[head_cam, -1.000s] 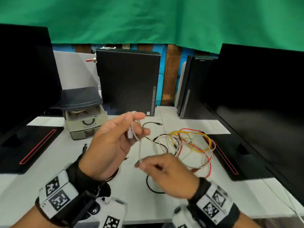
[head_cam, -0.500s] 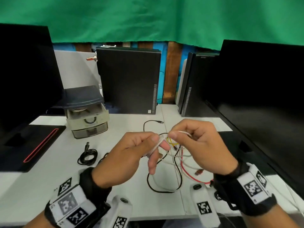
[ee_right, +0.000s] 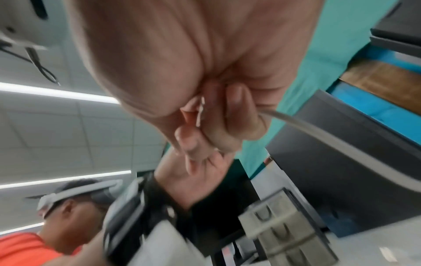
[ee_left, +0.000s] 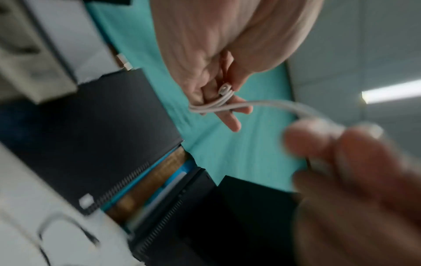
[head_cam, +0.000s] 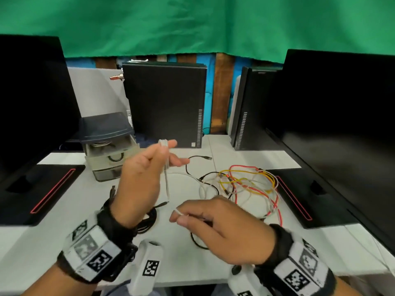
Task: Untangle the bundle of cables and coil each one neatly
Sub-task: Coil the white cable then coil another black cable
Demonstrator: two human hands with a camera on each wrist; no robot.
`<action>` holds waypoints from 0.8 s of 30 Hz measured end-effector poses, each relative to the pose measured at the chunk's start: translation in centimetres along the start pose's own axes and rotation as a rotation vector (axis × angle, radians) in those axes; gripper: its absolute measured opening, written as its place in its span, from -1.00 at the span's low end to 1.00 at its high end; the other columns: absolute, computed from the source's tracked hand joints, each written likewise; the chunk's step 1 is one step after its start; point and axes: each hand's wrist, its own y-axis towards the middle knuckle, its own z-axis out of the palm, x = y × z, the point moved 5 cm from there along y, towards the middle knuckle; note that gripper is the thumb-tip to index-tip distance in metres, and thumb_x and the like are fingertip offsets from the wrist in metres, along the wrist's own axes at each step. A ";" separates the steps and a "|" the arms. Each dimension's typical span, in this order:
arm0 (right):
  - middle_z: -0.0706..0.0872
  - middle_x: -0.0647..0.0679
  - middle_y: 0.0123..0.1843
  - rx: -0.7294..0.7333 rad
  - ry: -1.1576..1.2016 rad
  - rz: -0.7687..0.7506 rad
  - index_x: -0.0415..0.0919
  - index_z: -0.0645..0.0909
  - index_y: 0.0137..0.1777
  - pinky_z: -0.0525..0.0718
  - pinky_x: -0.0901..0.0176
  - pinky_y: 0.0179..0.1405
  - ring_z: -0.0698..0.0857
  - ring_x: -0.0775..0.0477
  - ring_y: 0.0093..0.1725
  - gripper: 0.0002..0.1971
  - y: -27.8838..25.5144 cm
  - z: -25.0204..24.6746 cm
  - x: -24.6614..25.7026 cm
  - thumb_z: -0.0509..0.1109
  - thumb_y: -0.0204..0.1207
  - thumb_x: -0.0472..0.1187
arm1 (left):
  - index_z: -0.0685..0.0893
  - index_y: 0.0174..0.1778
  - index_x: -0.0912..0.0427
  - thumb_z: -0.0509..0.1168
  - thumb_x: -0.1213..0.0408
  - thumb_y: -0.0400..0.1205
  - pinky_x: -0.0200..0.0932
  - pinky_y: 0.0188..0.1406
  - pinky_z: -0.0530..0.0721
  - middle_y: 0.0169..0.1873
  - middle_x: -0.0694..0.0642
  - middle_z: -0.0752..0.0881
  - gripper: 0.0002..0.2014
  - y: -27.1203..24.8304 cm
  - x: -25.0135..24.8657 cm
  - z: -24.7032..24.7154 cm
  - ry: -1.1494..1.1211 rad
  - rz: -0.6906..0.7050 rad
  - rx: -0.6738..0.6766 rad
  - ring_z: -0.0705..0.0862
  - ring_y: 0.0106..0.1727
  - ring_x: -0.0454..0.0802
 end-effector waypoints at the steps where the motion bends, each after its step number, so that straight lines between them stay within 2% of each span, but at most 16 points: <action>1: 0.53 -0.05 -0.43 -0.039 -0.001 -0.008 -0.23 0.67 0.03 0.54 0.06 -0.34 0.49 -0.02 -0.44 -0.68 -0.2 -1.1 0.5 0.20 0.78 -0.03 | 0.76 -0.27 0.15 0.15 0.22 0.81 -0.09 0.40 0.55 -0.01 -0.08 0.86 -0.61 -0.2 0.2 0.4 0.109 0.050 0.037 0.75 0.23 -0.19; 3: 0.60 0.05 -0.39 -0.191 0.010 -0.028 -0.14 0.72 0.00 0.49 0.28 -0.34 0.52 0.06 -0.41 -0.77 -0.7 -3.6 0.7 0.26 0.75 -0.09 | 0.77 -0.27 0.14 0.16 0.19 0.81 -0.10 0.25 0.60 -0.14 -0.20 0.84 -0.61 -0.8 0.6 1.3 0.247 0.108 0.182 0.74 0.11 -0.32; 5: 0.70 0.11 -0.31 -0.378 0.030 -0.027 -0.11 0.76 -0.07 0.54 0.36 -0.30 0.62 0.09 -0.34 -0.81 -1.2 -6.3 0.1 0.34 0.70 -0.18 | 0.79 -0.24 0.16 0.13 0.17 0.80 -0.08 0.08 0.58 -0.34 -0.10 0.79 -0.59 -1.7 0.8 2.6 0.234 0.051 0.411 0.75 -0.06 -0.26; 7: 0.77 0.02 -0.25 -0.527 0.077 0.012 -0.08 0.79 -0.11 0.62 0.33 -0.25 0.70 0.05 -0.28 -0.86 -1.4 -8.2 -1.6 0.41 0.64 -0.22 | 0.80 -0.03 0.26 0.10 0.17 0.80 -0.03 0.06 0.63 -0.47 -0.01 0.72 -0.62 -2.7 0.1 3.4 0.025 -0.067 0.582 0.76 -0.20 -0.09; 8: 0.80 -0.01 -0.24 -0.579 0.118 0.031 -0.07 0.79 -0.13 0.63 0.33 -0.23 0.71 0.06 -0.26 -0.88 -1.4 -8.7 -2.6 0.44 0.60 -0.20 | 0.76 0.10 0.39 0.10 0.19 0.77 0.03 0.09 0.63 -0.49 -0.01 0.69 -0.60 -2.9 -0.5 3.5 -0.114 -0.119 0.606 0.75 -0.28 -0.04; 10: 0.83 0.01 -0.22 -0.623 0.200 0.086 -0.04 0.82 -0.17 0.64 0.34 -0.19 0.73 0.11 -0.24 -0.87 -1.0 -8.0 -4.6 0.46 0.53 -0.07 | 0.61 0.16 0.69 0.10 0.22 0.73 -0.03 0.13 0.71 -0.51 0.01 0.66 -0.51 -2.7 -1.6 3.4 -0.346 -0.194 0.564 0.76 -0.34 -0.01; 11: 0.83 0.01 -0.23 -0.608 0.217 0.120 -0.03 0.82 -0.19 0.65 0.30 -0.18 0.74 0.09 -0.24 -0.82 -0.7 -7.0 -5.4 0.47 0.53 0.00 | 0.61 0.15 0.71 0.12 0.22 0.74 -0.09 0.14 0.73 -0.50 0.03 0.66 -0.51 -2.6 -2.0 3.3 -0.450 -0.224 0.509 0.78 -0.33 0.01; 13: 0.76 -0.02 -0.38 -0.498 0.202 0.165 -0.05 0.80 -0.24 0.62 0.17 -0.29 0.68 0.00 -0.35 -0.73 0.0 -3.9 -6.4 0.46 0.59 0.07 | 0.72 0.11 0.53 0.14 0.22 0.73 -0.17 0.03 0.77 -0.44 0.05 0.71 -0.59 -2.1 -2.3 2.8 -0.584 -0.276 0.366 0.83 -0.24 0.07; 14: 0.66 0.00 -0.45 -0.406 0.181 0.176 -0.07 0.77 -0.25 0.56 0.16 -0.35 0.60 0.03 -0.42 -0.71 0.3 -2.2 -6.5 0.41 0.62 0.06 | 0.73 0.12 0.47 0.14 0.21 0.68 -0.20 -0.03 0.77 -0.40 0.03 0.76 -0.60 -1.8 -2.2 2.5 -0.612 -0.294 0.293 0.85 -0.18 0.07; 16: 0.54 -0.06 -0.48 -0.209 0.123 0.142 -0.15 0.67 -0.26 0.55 0.03 -0.34 0.53 -0.02 -0.44 -0.64 0.7 0.6 -5.3 0.33 0.69 0.04 | 0.73 0.13 0.35 0.14 0.19 0.63 -0.21 -0.01 0.76 -0.33 0.06 0.80 -0.63 -1.0 -1.3 1.7 -0.622 -0.301 0.179 0.86 -0.04 0.09; 18: 0.44 -0.11 -0.47 -0.087 0.048 0.065 -0.17 0.51 -0.31 0.52 -0.08 -0.33 0.46 -0.08 -0.44 -0.60 0.5 1.6 -3.4 0.26 0.74 0.02 | 0.82 0.03 0.21 0.16 0.16 0.68 -0.13 0.19 0.69 -0.17 0.08 0.85 -0.67 -0.3 -0.3 0.7 -0.459 -0.226 0.115 0.84 0.09 0.10; 20: 0.43 -0.08 -0.48 -0.025 0.001 0.016 -0.17 0.54 -0.23 0.50 -0.06 -0.36 0.44 -0.07 -0.46 -0.64 0.1 1.1 -1.5 0.22 0.77 0.00 | 0.86 -0.16 0.11 0.15 0.17 0.77 -0.12 0.35 0.59 -0.03 0.01 0.87 -0.62 0.2 0.5 -0.1 -0.050 -0.055 0.084 0.79 0.21 -0.07; 22: 0.47 -0.01 -0.48 -0.041 -0.005 0.000 -0.20 0.63 -0.08 0.48 0.08 -0.38 0.47 -0.02 -0.46 -0.69 -0.2 -0.1 -0.4 0.21 0.78 -0.03 | 0.82 -0.24 0.08 0.12 0.18 0.80 -0.15 0.39 0.57 -0.09 -0.06 0.87 -0.59 0.1 1.5 0.3 0.228 0.054 0.156 0.74 0.22 -0.29; 24: 0.53 0.06 -0.44 -0.164 0.003 -0.009 -0.12 0.69 -0.03 0.44 0.28 -0.36 0.50 0.05 -0.44 -0.76 -0.5 -2.0 -0.1 0.24 0.76 -0.08 | 0.81 -0.23 0.10 0.12 0.16 0.79 -0.14 0.34 0.60 -0.15 -0.06 0.87 -0.60 -0.6 2.4 1.2 0.300 0.057 0.289 0.74 0.17 -0.32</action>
